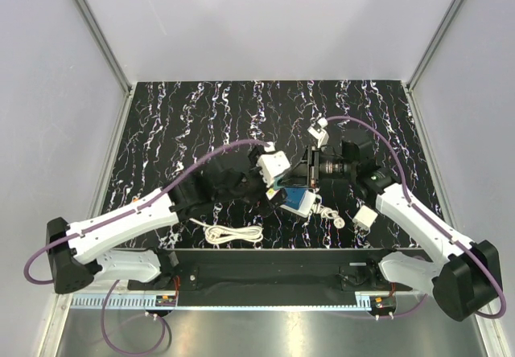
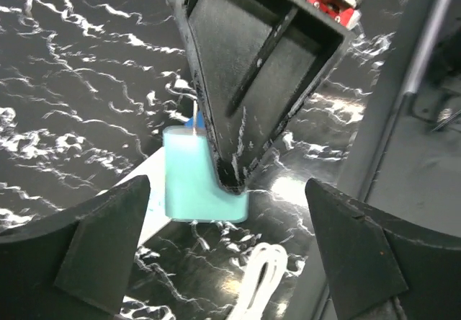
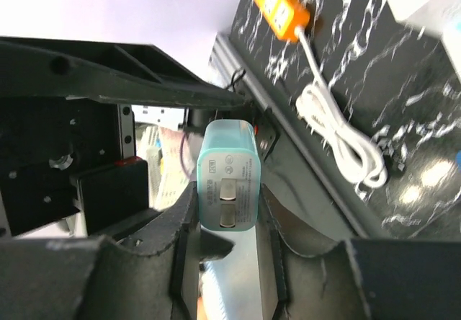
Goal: Insert the plug
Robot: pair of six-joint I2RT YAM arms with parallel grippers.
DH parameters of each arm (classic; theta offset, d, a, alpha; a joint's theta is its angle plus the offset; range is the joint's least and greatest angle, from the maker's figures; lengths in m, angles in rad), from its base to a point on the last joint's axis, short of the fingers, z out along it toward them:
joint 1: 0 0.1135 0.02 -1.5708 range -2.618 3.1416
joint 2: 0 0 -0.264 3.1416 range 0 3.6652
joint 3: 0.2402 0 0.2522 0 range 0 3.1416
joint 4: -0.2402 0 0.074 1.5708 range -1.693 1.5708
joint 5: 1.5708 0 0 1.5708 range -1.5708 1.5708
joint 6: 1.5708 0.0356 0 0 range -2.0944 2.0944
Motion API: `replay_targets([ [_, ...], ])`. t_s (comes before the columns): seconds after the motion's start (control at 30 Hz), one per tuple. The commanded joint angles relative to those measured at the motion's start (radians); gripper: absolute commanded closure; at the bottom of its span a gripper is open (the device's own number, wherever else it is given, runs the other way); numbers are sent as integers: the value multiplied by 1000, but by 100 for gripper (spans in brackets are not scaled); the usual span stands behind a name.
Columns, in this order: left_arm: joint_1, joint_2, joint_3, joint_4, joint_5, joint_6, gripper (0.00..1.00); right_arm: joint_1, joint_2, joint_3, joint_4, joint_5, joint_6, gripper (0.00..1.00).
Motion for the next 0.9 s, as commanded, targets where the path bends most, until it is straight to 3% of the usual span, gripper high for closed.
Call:
replay_targets([
  [0.0,55,-96,-53,139,157,-117,5,4,-64,-21,165,57,22,100],
  [0.03,111,-116,-70,173,270,-172,7,4,-74,-32,194,69,26,100],
  [0.13,231,-189,-142,317,424,-361,11,2,-112,-97,368,79,77,100],
  [0.23,329,-222,-177,423,502,-538,12,2,-133,-147,547,76,140,100],
  [0.37,405,-200,-238,650,627,-848,20,2,-129,-181,740,76,200,100],
  [0.47,409,-138,-257,848,699,-993,28,2,-129,-201,857,91,235,100],
  [0.6,409,-81,-300,1067,725,-1105,34,2,-138,-204,897,122,247,100],
  [0.8,409,-51,-326,1190,734,-1156,44,2,-147,-212,913,132,253,100],
  [0.87,409,-48,-334,1213,731,-1159,55,2,-149,-215,911,134,252,100],
])
